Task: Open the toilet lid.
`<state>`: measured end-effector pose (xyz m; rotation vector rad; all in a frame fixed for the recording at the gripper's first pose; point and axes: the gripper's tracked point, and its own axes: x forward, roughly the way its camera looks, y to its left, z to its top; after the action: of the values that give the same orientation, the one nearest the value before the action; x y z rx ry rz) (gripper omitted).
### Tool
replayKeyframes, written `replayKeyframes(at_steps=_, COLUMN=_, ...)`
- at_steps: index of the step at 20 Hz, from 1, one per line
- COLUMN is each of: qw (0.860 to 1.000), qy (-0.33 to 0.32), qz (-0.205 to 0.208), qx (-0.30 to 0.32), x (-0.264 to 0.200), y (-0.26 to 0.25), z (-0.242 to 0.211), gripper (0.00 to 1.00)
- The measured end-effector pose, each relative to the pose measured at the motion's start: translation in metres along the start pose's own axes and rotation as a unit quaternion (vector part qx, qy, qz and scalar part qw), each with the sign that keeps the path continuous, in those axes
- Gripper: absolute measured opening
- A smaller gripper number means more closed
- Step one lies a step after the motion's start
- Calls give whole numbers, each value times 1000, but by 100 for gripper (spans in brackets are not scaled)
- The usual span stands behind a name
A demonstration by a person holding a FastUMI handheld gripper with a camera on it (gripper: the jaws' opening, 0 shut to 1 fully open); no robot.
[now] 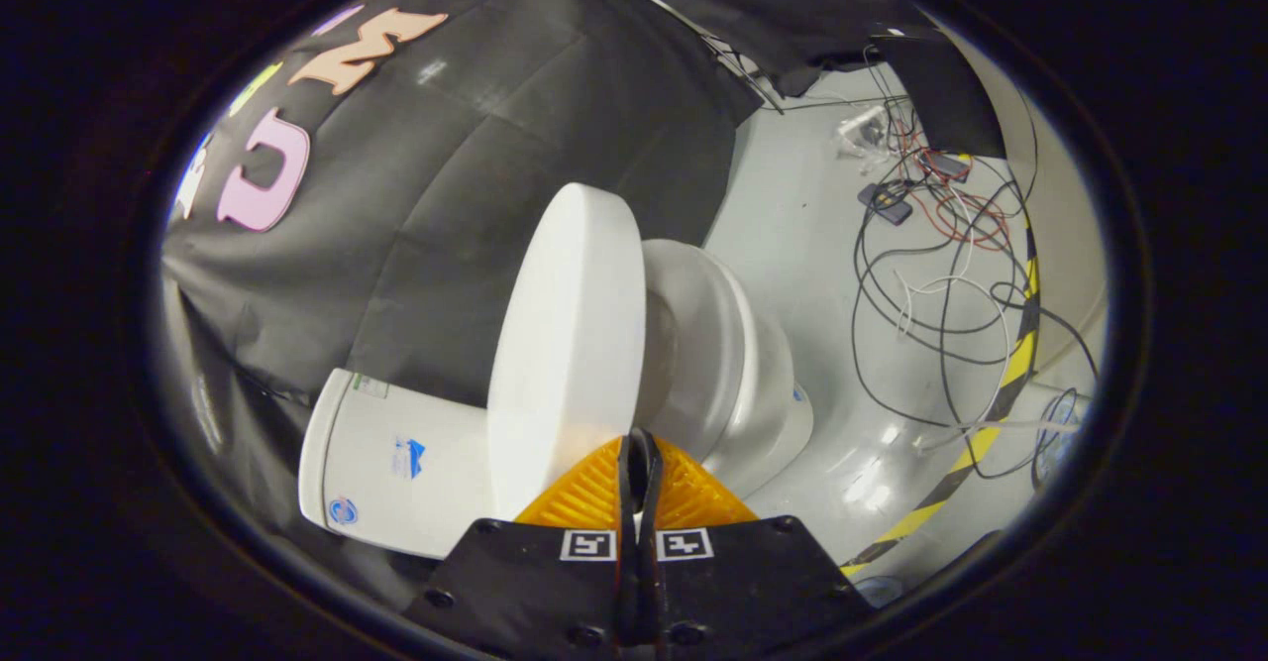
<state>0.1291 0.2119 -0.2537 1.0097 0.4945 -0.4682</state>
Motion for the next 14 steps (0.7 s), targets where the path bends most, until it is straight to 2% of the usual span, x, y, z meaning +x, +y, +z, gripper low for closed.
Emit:
replayKeyframes(at_steps=3, qw=999, qy=-11, qz=-4, qx=-38, x=-10, y=13, z=7, gripper=1)
replayKeyframes(at_steps=10, qw=992, qy=-54, qz=40, qx=-104, x=-38, y=75, z=21, gripper=0)
replayKeyframes(at_steps=14, qw=987, qy=-67, qz=42, qx=-139, x=-48, y=100, z=19, gripper=0)
